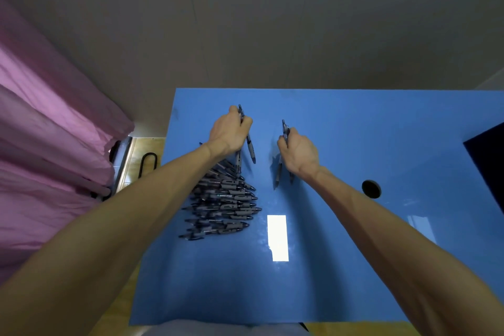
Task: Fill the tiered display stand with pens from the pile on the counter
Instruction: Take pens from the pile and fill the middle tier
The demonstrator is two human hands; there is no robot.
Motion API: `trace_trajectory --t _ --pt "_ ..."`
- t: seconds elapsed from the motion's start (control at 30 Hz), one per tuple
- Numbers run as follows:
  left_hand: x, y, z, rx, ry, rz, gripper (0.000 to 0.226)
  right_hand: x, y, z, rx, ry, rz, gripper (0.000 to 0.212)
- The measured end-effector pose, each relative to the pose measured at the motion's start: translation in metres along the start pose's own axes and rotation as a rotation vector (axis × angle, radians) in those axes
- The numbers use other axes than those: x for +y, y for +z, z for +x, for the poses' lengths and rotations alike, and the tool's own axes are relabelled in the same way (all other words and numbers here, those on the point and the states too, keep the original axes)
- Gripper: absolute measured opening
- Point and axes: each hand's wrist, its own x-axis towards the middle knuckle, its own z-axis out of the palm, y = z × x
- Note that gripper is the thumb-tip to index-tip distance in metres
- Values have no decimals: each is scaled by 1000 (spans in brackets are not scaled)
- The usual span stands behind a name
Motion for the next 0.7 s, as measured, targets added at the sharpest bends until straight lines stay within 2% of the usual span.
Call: trace_trajectory --t 0.27,0.37,0.7 --pt "-7 -34 -53 18 29 -26 17 1 -13 -37 84 65 162 32" --pt "-7 -46 -82 43 58 -29 23 3 -24 -65 123 88 243 34" --pt "24 -58 -227 185 306 -42 28 23 -88 -228 375 99 320 35"
